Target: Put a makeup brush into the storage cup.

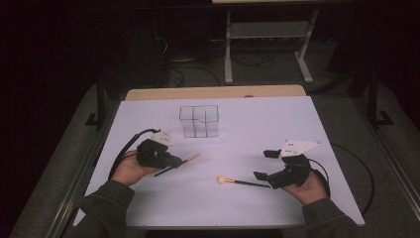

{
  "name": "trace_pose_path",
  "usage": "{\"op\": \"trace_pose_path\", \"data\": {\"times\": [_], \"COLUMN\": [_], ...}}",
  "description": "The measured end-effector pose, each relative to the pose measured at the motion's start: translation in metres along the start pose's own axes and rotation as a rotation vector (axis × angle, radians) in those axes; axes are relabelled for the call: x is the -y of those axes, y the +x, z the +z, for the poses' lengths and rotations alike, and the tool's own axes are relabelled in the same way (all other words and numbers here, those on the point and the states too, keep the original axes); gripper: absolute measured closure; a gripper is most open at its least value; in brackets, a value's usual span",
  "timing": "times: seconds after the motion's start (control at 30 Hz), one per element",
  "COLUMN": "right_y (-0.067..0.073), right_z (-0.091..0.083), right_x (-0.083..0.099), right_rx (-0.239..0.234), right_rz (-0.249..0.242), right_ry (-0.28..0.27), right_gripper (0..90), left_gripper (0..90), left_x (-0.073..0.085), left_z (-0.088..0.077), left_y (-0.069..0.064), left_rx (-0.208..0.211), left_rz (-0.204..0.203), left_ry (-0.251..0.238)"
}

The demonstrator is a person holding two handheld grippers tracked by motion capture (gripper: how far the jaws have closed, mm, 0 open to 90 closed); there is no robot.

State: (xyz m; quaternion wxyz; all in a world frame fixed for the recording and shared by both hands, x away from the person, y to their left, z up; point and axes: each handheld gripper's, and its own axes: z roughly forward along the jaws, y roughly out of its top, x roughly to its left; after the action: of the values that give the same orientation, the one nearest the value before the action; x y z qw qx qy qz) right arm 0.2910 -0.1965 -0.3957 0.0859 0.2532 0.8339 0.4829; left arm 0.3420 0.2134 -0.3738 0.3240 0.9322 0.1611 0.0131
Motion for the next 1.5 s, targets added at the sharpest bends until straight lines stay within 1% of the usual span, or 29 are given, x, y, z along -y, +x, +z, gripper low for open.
{"op": "trace_pose_path", "data": {"times": [0.03, 0.07, 0.13, 0.23, 0.27, 0.37, 0.4, 0.43, 0.73, 0.87, 0.9, 1.03, 1.17, 1.3, 1.37, 1.5], "right_y": [0.000, 0.001, 0.002, 0.005, 0.006, 0.008, 0.009, 0.010, 0.015, 0.017, 0.017, 0.020, 0.022, 0.025, 0.025, 0.026], "right_z": [0.002, 0.003, 0.007, 0.011, 0.013, 0.018, 0.020, 0.022, 0.035, 0.041, 0.042, 0.048, 0.052, 0.056, 0.058, 0.062], "right_x": [-0.002, -0.004, -0.009, -0.017, -0.020, -0.028, -0.031, -0.033, -0.046, -0.048, -0.049, -0.052, -0.055, -0.057, -0.057, -0.057], "right_rx": [-0.007, -0.017, -0.028, -0.061, -0.077, -0.102, -0.106, -0.113, -0.173, -0.199, -0.208, -0.230, -0.255, -0.281, -0.296, -0.315], "right_rz": [0.000, -0.003, -0.010, -0.014, -0.014, -0.027, -0.032, -0.038, -0.063, -0.064, -0.069, -0.067, -0.079, -0.083, -0.092, -0.080], "right_ry": [-0.002, 0.001, -0.003, -0.012, -0.016, -0.010, -0.008, -0.006, 0.021, 0.033, 0.033, 0.049, 0.054, 0.065, 0.065, 0.078], "right_gripper": [16.5, 16.5, 16.6, 17.6, 17.8, 17.7, 17.8, 17.9, 20.6, 22.0, 22.6, 25.4, 28.3, 31.1, 32.6, 35.4], "left_gripper": [83.5, 83.5, 83.5, 83.5, 83.5, 83.5, 83.5, 83.5, 83.5, 83.5, 83.5, 83.5, 83.5, 83.5, 83.5, 83.5], "left_x": [0.000, 0.000, -0.001, -0.002, -0.003, -0.005, -0.006, -0.007, -0.015, -0.020, -0.021, -0.025, -0.029, -0.031, -0.033, -0.036], "left_z": [-0.001, -0.003, -0.006, -0.008, -0.009, -0.010, -0.010, -0.011, -0.006, -0.003, -0.003, 0.000, 0.004, 0.006, 0.007, 0.010], "left_y": [-0.002, -0.003, -0.008, -0.013, -0.015, -0.019, -0.022, -0.022, -0.036, -0.041, -0.041, -0.046, -0.050, -0.052, -0.053, -0.055], "left_rx": [0.002, 0.002, 0.007, 0.010, 0.012, 0.019, 0.024, 0.024, 0.054, 0.059, 0.061, 0.071, 0.083, 0.087, 0.091, 0.100], "left_rz": [-0.005, 0.005, 0.006, 0.024, 0.021, 0.038, 0.035, 0.046, 0.082, 0.099, 0.110, 0.118, 0.134, 0.144, 0.145, 0.159], "left_ry": [-0.012, -0.022, -0.038, -0.053, -0.061, -0.081, -0.083, -0.081, -0.112, -0.110, -0.107, -0.115, -0.112, -0.115, -0.115, -0.106]}}
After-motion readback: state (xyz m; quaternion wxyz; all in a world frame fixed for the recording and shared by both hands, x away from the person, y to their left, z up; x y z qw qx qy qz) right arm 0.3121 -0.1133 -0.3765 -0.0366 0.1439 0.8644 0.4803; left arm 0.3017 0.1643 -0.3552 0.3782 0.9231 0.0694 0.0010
